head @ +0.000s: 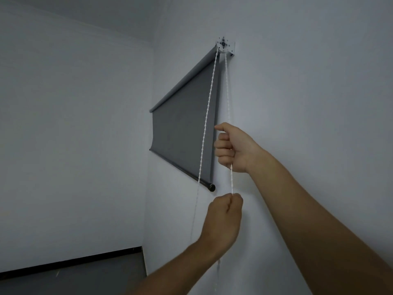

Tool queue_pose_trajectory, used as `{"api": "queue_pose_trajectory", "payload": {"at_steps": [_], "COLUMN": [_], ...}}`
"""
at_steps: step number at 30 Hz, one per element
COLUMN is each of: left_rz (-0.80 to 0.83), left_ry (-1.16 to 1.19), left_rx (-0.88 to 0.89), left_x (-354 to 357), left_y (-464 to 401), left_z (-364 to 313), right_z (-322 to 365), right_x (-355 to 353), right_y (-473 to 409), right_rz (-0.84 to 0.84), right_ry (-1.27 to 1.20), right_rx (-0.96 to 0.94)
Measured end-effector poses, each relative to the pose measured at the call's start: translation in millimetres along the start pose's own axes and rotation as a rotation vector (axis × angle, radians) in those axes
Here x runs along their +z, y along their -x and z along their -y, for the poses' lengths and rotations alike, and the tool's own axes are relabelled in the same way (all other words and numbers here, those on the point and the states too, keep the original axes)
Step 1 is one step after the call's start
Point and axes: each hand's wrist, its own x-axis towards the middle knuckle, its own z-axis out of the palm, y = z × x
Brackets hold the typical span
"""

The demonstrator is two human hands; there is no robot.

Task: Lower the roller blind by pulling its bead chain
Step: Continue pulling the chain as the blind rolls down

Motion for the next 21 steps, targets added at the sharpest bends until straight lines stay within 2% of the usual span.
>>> {"api": "queue_pose_trajectory", "payload": {"at_steps": [6, 8, 13, 18, 21], "left_rz": [0.036, 0.042, 0.033, 0.096, 0.124], "left_ry": [0.237, 0.311, 0.437, 0.427, 0.365], "left_rx": [-0.326, -0.380, -0.413, -0.288, -0.324], "left_x": [-8.6, -13.9, -24.8, -25.8, -29.7], "left_y": [-8.2, -14.8, -41.3, -63.0, -75.7], "left_z": [-1.1, -2.4, -13.3, -37.9, -50.2], "right_z": [-9.2, -10.0, -22.3, -47.3, -59.6], "right_x": [-4.4, -7.5, -12.2, -6.9, -1.8], "right_y": [1.9, 7.5, 23.0, 40.7, 50.2], "right_rz": [-0.006, -0.006, -0.004, -0.060, -0.104], "right_ry": [-0.014, 0.001, 0.073, 0.165, 0.201], "right_rx": [-0.129, -0.155, -0.181, -0.191, -0.180]}}
